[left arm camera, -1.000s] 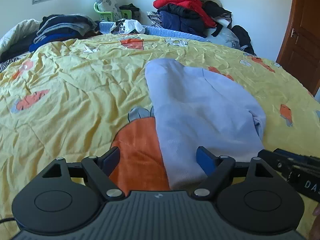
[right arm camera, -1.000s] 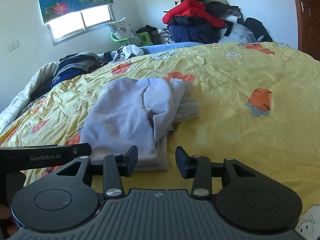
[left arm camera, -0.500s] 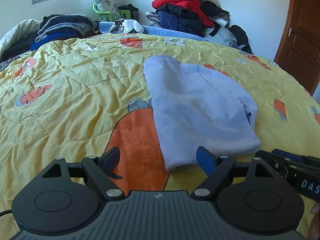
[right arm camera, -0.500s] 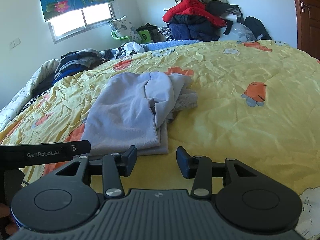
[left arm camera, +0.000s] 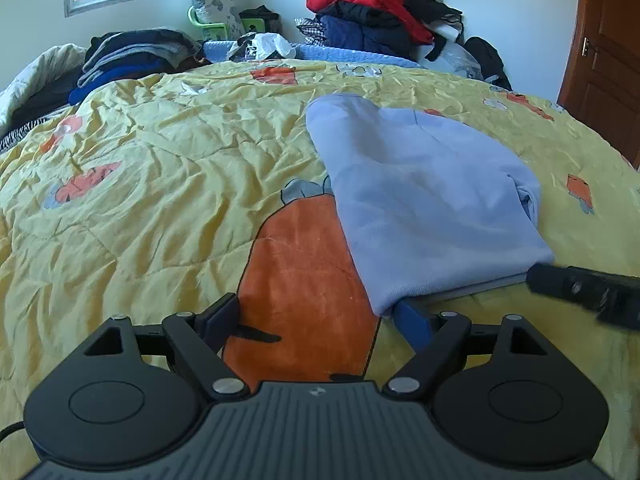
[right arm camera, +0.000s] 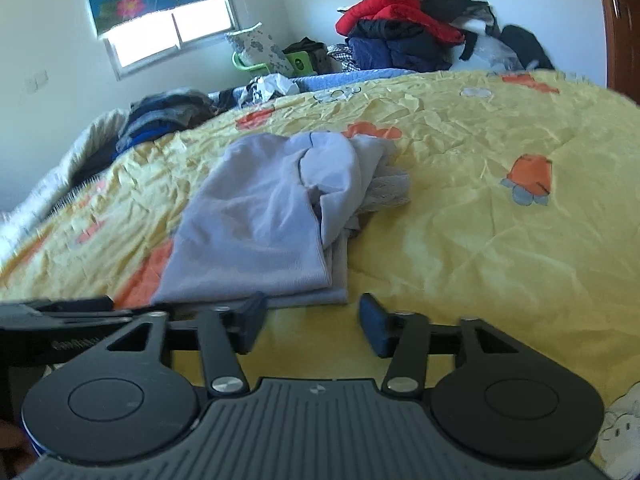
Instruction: Fold small clothes
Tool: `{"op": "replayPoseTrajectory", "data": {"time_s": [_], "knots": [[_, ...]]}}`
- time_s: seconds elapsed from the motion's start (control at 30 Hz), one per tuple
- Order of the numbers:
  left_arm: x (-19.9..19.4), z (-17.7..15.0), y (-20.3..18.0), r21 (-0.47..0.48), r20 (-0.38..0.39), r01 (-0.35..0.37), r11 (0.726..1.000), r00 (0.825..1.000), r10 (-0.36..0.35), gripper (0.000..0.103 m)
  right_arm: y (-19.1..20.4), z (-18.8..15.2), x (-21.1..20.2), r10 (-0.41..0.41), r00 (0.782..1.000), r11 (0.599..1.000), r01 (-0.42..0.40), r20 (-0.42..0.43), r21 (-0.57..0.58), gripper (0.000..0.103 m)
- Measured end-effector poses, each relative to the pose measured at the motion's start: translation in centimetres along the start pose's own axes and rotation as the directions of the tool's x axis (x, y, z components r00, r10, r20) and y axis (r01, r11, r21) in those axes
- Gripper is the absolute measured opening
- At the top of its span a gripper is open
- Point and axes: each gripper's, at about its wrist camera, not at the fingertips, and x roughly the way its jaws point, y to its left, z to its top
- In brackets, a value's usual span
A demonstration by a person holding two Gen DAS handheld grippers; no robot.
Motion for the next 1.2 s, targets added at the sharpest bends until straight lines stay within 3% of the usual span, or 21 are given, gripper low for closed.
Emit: {"op": "replayPoseTrajectory", "data": {"time_s": [0.13,0.2,0.27,0.33,0.47,0.6,0.63,0.67,0.77,0.83,0.97,1.07,1.2], "knots": [[0.4,-0.1,-0.4,0.009,0.017,-0.024,1.000,1.000,0.024,0.089,-2.5,0.9,0.6,0.073,0.997,0.986,-0.072,-0.003,0.153,0.063],[0.4,-0.1,-0.5,0.007,0.027,-0.034,0.999,0.999,0.033,0.089,-3.3,1.2,1.7,0.115,0.993,0.973,-0.110,-0.017,0.203,0.054],[0.3,-0.2,-0.5,0.009,0.042,-0.049,0.999,0.998,0.048,0.090,-3.3,1.5,2.5,0.126,0.992,0.968,-0.118,-0.023,0.221,0.032],[0.2,-0.1,-0.1,-0.001,0.057,-0.064,0.998,0.996,0.064,0.090,-2.9,1.7,3.3,0.137,0.990,0.965,-0.124,-0.041,0.231,0.020],[-0.1,0.1,1.2,-0.041,0.064,-0.070,0.997,0.995,0.073,0.090,-1.7,1.8,2.8,0.153,0.988,0.965,-0.145,-0.021,0.220,0.015],[0.3,0.3,1.2,-0.036,0.021,-0.052,0.998,0.998,0.053,0.091,-0.9,2.0,2.3,0.107,0.994,0.982,-0.102,-0.026,0.162,0.017],[0.1,0.1,1.1,-0.030,0.024,-0.054,0.998,0.998,0.055,0.091,-0.8,1.8,2.9,0.075,0.996,0.987,-0.066,-0.058,0.144,0.028],[0.0,0.0,1.0,-0.021,0.025,-0.058,0.998,0.998,0.058,0.091,-0.9,1.7,3.0,0.055,0.997,0.988,-0.045,-0.063,0.145,0.028],[-0.2,-0.4,0.8,-0.013,0.017,-0.054,0.998,0.998,0.055,0.091,-0.5,1.5,1.2,-0.024,1.000,0.992,0.023,0.008,0.123,0.035],[-0.3,-0.5,0.8,-0.017,0.014,-0.052,0.998,0.999,0.052,0.091,1.0,1.3,-0.3,-0.080,0.994,0.997,0.078,0.077,0.028,0.035],[-0.5,-0.6,0.8,-0.025,0.015,-0.050,0.998,0.999,0.051,0.091,3.1,0.6,-0.1,-0.058,0.997,0.992,0.064,0.058,-0.111,0.041],[-0.8,-0.8,0.7,-0.011,0.014,-0.052,0.999,0.999,0.052,0.091,3.0,0.3,1.5,-0.102,0.995,0.989,0.101,-0.007,-0.105,0.045],[-0.8,-1.2,0.8,-0.015,0.013,-0.054,0.998,0.998,0.055,0.091,2.8,0.2,0.6,-0.103,0.995,0.991,0.103,0.006,-0.080,0.058]]}}
